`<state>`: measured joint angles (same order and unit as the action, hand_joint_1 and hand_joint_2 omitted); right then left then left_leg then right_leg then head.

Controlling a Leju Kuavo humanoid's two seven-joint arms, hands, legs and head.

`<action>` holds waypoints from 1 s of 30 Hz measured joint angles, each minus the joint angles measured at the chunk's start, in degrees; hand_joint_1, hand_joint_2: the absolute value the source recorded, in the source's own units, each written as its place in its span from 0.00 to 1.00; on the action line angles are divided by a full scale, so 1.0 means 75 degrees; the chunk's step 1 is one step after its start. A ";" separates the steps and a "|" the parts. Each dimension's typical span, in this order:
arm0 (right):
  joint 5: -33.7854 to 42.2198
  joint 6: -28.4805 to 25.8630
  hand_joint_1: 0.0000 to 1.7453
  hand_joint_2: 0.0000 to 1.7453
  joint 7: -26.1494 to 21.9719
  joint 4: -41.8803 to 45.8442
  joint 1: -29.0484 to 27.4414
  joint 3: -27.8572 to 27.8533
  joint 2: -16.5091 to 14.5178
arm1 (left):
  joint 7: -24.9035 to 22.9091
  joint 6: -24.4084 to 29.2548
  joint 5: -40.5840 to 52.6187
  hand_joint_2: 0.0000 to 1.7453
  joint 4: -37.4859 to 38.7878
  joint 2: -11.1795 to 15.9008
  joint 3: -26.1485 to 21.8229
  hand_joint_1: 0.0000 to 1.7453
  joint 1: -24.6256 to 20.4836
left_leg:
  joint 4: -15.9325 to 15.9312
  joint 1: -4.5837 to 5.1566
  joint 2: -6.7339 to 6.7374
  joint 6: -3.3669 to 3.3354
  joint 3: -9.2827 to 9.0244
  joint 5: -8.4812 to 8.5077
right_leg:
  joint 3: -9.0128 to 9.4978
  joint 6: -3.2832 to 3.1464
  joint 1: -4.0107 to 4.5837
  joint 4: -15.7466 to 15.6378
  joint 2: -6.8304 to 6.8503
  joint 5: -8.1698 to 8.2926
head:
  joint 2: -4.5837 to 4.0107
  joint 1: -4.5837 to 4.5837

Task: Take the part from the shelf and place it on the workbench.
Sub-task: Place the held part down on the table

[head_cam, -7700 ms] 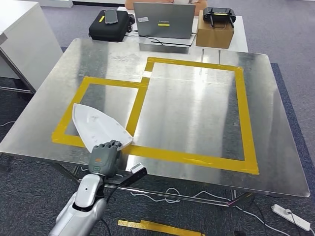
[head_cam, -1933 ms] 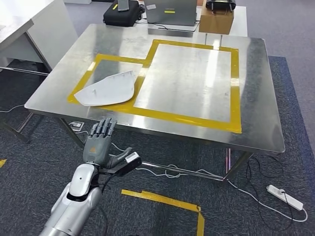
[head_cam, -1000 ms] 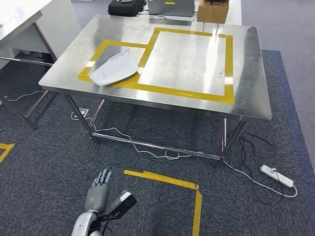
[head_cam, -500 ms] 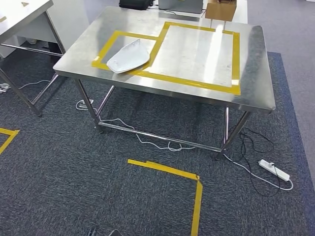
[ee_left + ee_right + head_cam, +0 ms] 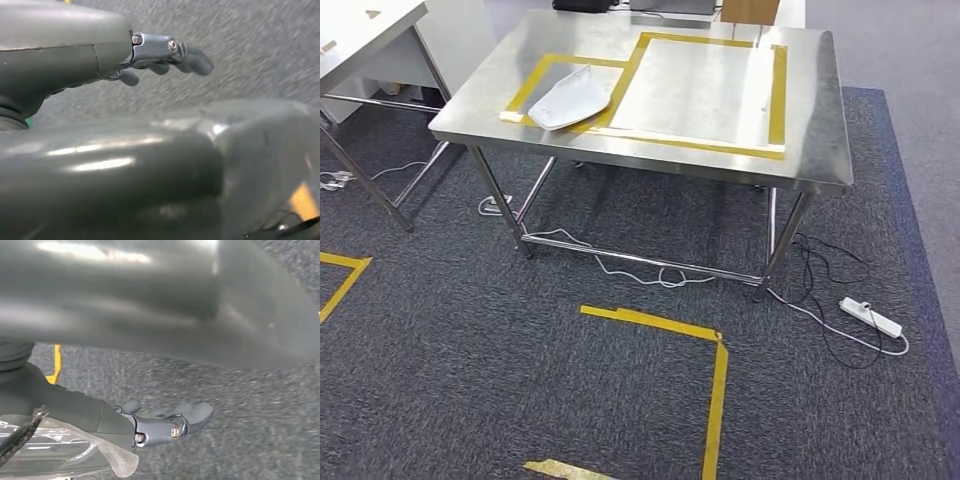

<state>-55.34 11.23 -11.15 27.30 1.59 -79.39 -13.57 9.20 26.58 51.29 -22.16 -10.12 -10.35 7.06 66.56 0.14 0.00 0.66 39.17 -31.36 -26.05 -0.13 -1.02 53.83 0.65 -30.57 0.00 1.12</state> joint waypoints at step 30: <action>-0.0078 0.0484 0.00 0.00 0.0275 0.1130 0.0053 -0.0596 -0.0452 | -0.0340 -0.0281 0.1794 0.00 -0.1150 -0.0897 -0.2137 0.00 0.0246 | -0.0367 0.0031 0.0040 -0.0074 -0.0069 0.0234 | 0.0240 -0.0064 0.0096 -0.0118 -0.0004 -0.0021 | 0.0000 0.0027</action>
<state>-55.92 14.87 -9.09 35.77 1.99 -83.86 -16.96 6.65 24.47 64.75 -30.79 -16.85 -26.38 8.90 63.80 0.37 0.30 0.11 38.65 -29.60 -24.25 -0.61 -0.29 52.94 0.62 -30.73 0.00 1.32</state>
